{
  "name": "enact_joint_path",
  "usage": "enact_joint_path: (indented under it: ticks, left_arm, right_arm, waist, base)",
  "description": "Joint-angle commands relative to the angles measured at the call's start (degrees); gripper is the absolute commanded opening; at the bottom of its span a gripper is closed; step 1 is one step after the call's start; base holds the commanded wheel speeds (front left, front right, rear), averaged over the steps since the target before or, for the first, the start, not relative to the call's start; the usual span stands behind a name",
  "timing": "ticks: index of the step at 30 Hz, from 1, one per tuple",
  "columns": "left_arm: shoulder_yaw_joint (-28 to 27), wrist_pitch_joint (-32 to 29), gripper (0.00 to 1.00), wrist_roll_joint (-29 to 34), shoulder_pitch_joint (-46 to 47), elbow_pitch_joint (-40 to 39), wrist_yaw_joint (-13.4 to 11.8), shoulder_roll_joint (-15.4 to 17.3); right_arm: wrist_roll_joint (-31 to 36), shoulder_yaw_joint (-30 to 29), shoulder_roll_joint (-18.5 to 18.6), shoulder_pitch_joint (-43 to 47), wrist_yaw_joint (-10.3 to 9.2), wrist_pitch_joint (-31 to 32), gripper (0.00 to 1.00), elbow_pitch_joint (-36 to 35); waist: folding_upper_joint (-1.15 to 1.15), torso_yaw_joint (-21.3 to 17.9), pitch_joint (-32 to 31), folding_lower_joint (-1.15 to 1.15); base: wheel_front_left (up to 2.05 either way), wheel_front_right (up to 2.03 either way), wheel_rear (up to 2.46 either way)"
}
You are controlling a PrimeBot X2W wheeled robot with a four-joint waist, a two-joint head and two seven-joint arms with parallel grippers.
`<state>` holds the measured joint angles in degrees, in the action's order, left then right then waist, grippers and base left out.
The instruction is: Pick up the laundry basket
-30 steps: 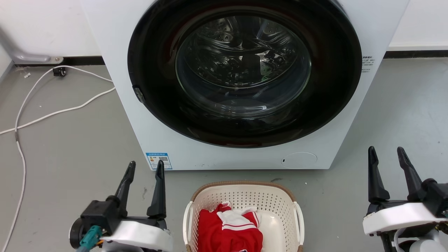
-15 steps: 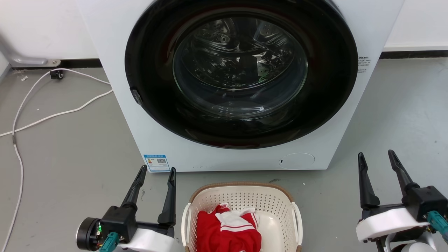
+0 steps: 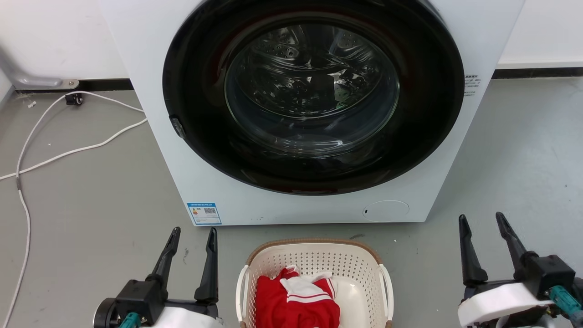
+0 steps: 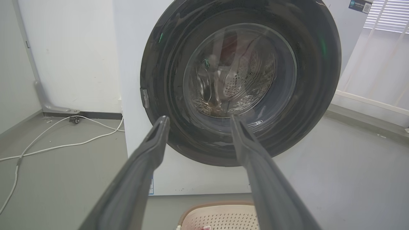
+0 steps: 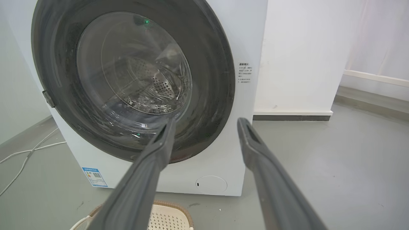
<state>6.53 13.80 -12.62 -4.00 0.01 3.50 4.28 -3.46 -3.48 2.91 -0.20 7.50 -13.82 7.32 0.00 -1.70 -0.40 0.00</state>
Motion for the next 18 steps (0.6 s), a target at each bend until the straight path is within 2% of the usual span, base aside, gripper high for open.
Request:
enact_joint_path:
  ticks: [1,11,18]
  left_arm:
    - [-0.37,0.50,1.00,1.89,-0.67,0.49,0.95,-0.41]
    - [0.14,1.51,1.00,7.54,-1.02,3.62,2.94,-1.07]
    - [-0.79,1.47,1.00,7.22,-0.24,4.32,3.30,-1.25]
  right_arm:
    - [1.60,0.33,0.01,0.54,-0.02,-0.51,1.00,0.30]
    - [4.40,0.93,-0.03,-0.03,-0.02,-1.45,1.00,1.81]
    - [4.20,0.83,-0.03,-0.44,-0.02,-1.40,1.00,2.15]
  waist:
    - [0.00,-0.04,-0.01,0.00]
    - [0.00,-0.27,0.09,0.00]
    - [0.00,-0.03,0.40,0.00]
  base:
    - [0.00,0.00,0.00]
    - [0.00,0.00,0.00]
    - [0.00,0.00,0.00]
